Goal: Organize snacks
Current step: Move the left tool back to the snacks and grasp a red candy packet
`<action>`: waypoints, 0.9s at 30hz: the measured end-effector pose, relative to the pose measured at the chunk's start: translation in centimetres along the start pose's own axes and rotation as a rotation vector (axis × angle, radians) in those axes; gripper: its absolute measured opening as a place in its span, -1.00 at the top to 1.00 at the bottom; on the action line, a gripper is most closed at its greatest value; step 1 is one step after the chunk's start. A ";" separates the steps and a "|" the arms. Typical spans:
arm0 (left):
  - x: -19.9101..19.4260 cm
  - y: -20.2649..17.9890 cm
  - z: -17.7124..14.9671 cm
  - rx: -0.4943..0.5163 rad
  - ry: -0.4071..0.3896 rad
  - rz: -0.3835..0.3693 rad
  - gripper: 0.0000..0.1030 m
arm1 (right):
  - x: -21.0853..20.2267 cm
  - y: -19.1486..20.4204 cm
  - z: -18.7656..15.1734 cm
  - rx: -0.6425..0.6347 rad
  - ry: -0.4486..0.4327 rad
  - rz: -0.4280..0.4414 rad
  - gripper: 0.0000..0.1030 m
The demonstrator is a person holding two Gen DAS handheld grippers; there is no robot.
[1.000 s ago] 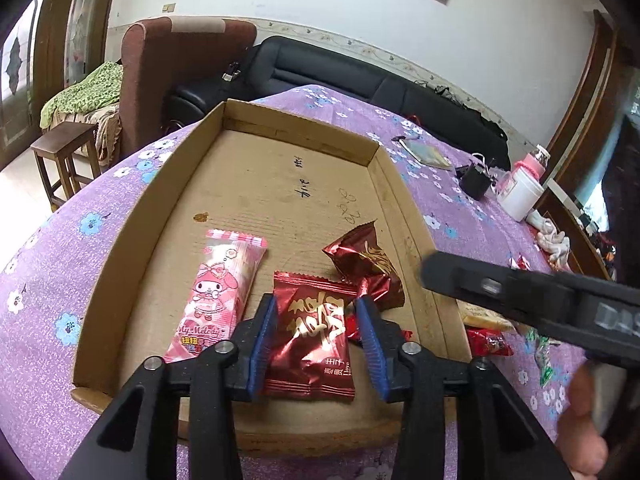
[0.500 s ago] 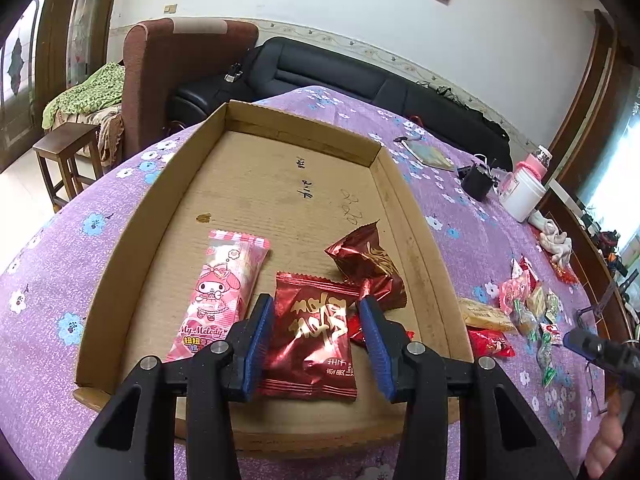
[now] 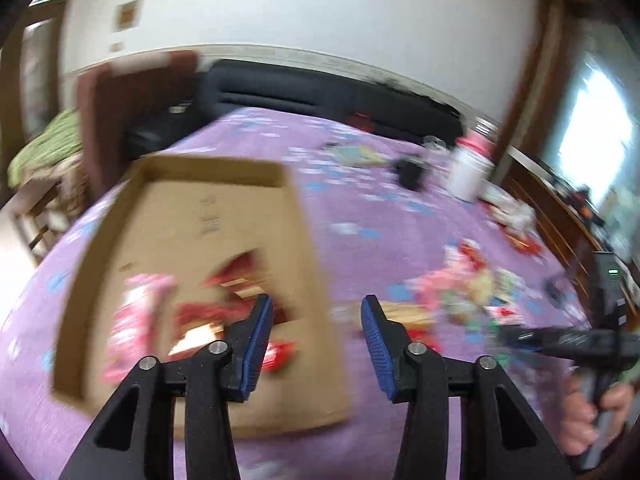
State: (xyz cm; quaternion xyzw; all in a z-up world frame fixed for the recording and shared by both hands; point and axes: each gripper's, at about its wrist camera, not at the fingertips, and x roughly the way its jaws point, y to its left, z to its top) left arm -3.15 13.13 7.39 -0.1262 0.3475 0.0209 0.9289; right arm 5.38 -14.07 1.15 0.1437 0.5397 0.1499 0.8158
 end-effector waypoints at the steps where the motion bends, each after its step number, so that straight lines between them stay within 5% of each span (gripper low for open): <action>1: 1.2 -1.6 0.9 0.039 0.057 -0.045 -0.23 | 0.1 0.2 -0.1 -0.013 0.003 -0.011 0.24; 6: 7.3 -5.2 3.6 0.103 0.254 -0.091 -0.23 | 0.1 0.0 0.0 -0.011 -0.002 -0.013 0.24; 13: 12.2 -4.8 3.5 0.032 0.408 -0.094 -0.23 | 0.1 -0.9 0.3 0.021 0.011 0.023 0.24; 17: 11.2 -5.6 2.4 0.063 0.419 -0.130 -0.23 | 0.0 -0.9 0.3 0.029 0.012 0.026 0.24; 24: 6.5 -7.3 -2.1 0.071 0.497 -0.361 -0.23 | -0.2 -1.0 0.2 0.029 0.007 0.018 0.24; 27: 4.3 -6.9 -1.6 0.119 0.389 -0.270 -0.23 | -0.1 -0.7 0.2 0.022 0.005 0.010 0.24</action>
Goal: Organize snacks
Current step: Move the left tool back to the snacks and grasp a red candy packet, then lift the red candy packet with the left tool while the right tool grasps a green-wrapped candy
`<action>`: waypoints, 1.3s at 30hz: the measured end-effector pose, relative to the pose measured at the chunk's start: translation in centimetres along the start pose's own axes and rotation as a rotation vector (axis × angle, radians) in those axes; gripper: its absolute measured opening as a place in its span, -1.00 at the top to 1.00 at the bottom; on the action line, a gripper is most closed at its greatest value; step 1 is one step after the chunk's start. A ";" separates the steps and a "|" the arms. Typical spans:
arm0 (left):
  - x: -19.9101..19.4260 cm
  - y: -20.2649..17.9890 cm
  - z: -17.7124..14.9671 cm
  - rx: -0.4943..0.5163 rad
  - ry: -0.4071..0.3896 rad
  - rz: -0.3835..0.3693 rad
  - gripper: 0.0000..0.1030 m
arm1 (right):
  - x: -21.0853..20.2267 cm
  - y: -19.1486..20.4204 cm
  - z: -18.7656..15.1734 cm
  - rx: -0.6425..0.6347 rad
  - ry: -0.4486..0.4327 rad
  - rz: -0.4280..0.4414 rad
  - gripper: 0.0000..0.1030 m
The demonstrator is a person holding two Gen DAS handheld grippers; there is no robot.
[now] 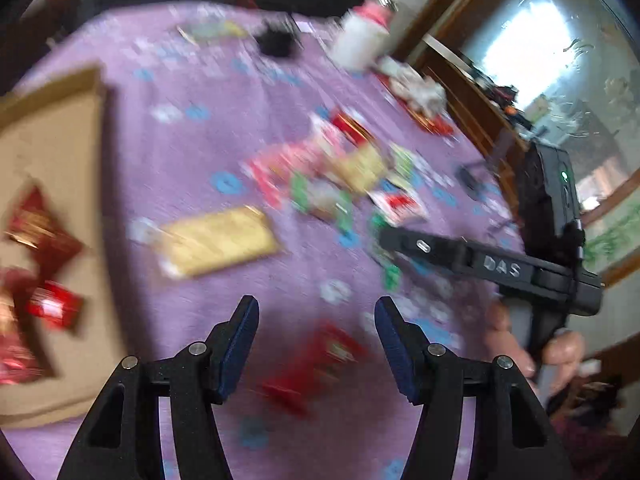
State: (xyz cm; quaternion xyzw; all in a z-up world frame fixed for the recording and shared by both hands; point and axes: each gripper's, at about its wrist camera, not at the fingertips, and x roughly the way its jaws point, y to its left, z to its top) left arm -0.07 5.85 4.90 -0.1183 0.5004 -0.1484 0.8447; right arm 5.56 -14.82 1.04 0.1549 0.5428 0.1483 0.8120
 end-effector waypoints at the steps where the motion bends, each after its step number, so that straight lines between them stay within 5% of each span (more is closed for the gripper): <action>1: -0.4 0.3 0.1 0.005 -0.012 0.023 -0.24 | 0.0 0.0 0.0 0.003 -0.001 0.001 0.24; 4: -0.7 1.6 0.2 -0.049 -0.003 0.013 -0.24 | 0.0 -0.1 0.0 0.006 0.001 0.001 0.24; 9: 0.3 -1.7 -2.3 0.176 0.052 0.029 -0.24 | 0.0 0.0 0.1 -0.001 0.002 -0.002 0.24; 15: 1.6 -3.9 -4.8 0.322 0.049 0.125 -0.21 | 0.0 0.3 0.0 -0.017 -0.001 -0.017 0.24; 18: 2.6 -4.4 -5.6 0.349 0.032 0.182 0.34 | 0.1 0.8 -0.2 -0.045 -0.005 -0.040 0.24; 19: 2.8 -4.6 -5.6 0.352 0.006 0.195 0.34 | 0.1 1.0 -0.2 -0.055 -0.004 -0.046 0.24; 24: 3.2 -4.0 -4.7 0.283 -0.064 0.224 0.47 | 0.6 2.8 -0.9 -0.160 -0.020 -0.135 0.30; 26: 3.5 -4.0 -4.3 0.262 -0.078 0.240 0.47 | 0.9 3.6 -1.3 -0.226 -0.038 -0.215 0.64; 27: 3.6 -4.0 -4.1 0.251 -0.085 0.245 0.47 | 1.0 3.9 -1.4 -0.251 -0.042 -0.253 0.64; 39: 2.9 -2.1 -3.4 0.098 -0.149 0.225 0.57 | -0.6 4.5 -1.8 -0.256 -0.088 -0.157 0.64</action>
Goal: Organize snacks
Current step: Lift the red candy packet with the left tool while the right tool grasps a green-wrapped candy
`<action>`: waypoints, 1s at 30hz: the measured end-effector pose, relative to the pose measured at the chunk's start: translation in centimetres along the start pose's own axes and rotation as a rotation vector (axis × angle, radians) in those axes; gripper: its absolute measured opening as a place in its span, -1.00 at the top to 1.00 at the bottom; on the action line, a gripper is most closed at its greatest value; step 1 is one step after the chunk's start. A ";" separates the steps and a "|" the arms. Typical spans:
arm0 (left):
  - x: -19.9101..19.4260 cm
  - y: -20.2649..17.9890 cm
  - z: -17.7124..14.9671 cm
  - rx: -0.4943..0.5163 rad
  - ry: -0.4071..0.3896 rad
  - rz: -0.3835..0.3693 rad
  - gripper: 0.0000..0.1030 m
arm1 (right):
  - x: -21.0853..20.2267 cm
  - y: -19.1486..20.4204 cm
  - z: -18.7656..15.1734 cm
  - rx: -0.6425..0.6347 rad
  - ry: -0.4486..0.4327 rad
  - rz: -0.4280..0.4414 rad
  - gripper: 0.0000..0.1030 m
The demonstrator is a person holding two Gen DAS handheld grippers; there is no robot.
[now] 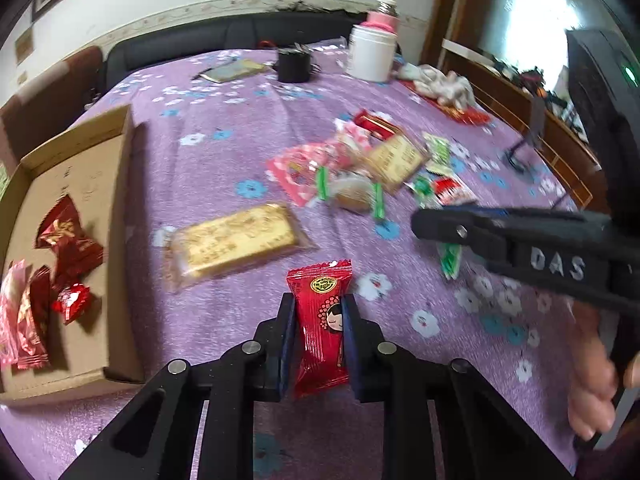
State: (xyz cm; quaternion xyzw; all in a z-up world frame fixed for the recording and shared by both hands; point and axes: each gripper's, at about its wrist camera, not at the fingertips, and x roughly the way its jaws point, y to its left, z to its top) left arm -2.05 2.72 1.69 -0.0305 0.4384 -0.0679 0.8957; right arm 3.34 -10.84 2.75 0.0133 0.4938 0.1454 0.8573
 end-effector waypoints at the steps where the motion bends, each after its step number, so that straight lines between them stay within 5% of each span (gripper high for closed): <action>1: -0.2 0.2 0.1 -0.009 -0.013 0.000 0.58 | -0.1 0.1 0.0 -0.001 -0.005 0.007 0.64; 11: -1.5 2.4 1.1 -0.133 -0.151 0.052 0.58 | -0.7 2.3 -0.6 -0.058 -0.039 0.058 0.64; 18: -1.4 2.6 1.4 -0.132 -0.240 0.160 0.58 | -0.6 3.1 -0.7 -0.093 -0.055 0.054 0.64; 30: -3.3 2.0 0.8 -0.105 -0.348 0.231 0.58 | -0.6 4.0 -1.1 -0.116 -0.076 0.079 0.64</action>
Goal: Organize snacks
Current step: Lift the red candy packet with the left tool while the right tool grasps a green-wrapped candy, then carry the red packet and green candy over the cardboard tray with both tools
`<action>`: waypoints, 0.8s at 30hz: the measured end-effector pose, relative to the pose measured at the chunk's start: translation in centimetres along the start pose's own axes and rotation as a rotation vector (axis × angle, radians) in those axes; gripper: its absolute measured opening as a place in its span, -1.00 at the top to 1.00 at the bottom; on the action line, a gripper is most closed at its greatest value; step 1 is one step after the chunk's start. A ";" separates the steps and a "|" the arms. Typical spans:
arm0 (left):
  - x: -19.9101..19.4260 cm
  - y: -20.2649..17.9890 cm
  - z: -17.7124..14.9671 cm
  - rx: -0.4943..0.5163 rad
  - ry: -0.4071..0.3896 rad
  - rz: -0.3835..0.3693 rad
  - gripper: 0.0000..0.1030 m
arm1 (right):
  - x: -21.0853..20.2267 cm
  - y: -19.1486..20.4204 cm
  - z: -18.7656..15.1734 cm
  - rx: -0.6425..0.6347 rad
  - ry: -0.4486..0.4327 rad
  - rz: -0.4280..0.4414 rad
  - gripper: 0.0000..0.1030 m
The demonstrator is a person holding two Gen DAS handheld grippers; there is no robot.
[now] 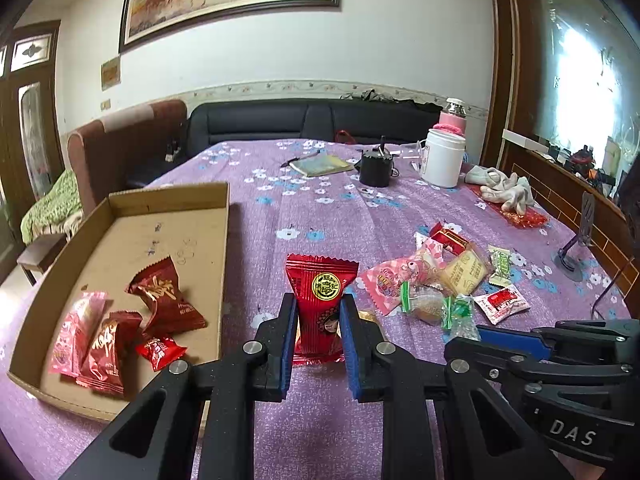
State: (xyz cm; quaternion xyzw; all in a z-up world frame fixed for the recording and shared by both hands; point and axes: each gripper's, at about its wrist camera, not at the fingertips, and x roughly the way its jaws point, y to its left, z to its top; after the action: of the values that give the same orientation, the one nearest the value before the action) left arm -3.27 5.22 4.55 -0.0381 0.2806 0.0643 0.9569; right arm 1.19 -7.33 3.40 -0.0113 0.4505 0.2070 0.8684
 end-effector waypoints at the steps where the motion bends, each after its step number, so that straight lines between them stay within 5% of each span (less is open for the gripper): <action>1: 0.0 -0.1 0.0 0.004 -0.002 0.001 0.58 | 0.1 0.0 0.0 0.002 0.002 -0.002 0.64; 24: -0.4 -0.3 0.0 0.023 -0.017 0.009 0.58 | 0.2 -0.8 0.3 0.025 -0.006 0.003 0.64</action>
State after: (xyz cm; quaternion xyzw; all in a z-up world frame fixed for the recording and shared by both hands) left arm -3.55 4.85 4.83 -0.0254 0.2734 0.0655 0.9593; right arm 1.78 -7.90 3.29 0.0010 0.4503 0.2025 0.8696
